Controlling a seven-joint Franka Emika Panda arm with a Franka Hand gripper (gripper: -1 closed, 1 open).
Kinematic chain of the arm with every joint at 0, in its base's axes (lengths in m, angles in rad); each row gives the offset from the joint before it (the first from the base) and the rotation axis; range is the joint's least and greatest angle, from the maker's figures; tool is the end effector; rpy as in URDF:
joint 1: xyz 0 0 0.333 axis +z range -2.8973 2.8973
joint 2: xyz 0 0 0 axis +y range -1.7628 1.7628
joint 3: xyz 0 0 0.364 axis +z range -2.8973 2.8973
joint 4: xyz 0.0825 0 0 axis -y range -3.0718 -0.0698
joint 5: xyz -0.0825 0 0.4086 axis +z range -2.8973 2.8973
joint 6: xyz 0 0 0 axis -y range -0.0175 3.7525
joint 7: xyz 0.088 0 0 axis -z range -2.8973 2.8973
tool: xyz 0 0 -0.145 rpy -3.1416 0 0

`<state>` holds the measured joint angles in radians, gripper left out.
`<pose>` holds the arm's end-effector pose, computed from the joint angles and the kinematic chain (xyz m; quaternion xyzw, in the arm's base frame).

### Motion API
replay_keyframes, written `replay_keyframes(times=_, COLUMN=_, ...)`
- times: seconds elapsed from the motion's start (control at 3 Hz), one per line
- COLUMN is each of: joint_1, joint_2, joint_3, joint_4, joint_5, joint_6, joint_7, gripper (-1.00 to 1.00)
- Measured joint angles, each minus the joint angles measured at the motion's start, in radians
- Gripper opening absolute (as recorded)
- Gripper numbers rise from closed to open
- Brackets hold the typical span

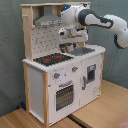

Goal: Play with the kitchen

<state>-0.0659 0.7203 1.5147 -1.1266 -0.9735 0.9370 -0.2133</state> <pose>0.4954 0.4030 0.6168 0.7875 0.5851 -0.1058 0.1621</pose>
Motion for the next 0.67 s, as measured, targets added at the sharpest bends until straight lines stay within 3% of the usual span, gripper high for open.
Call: replay_keyframes(times=0.67, joint_1=-0.113, joint_2=0.003, joint_3=0.114, joint_4=-0.139, joint_5=0.035, joint_6=-0.002, joint_7=0.104, gripper=-1.00)
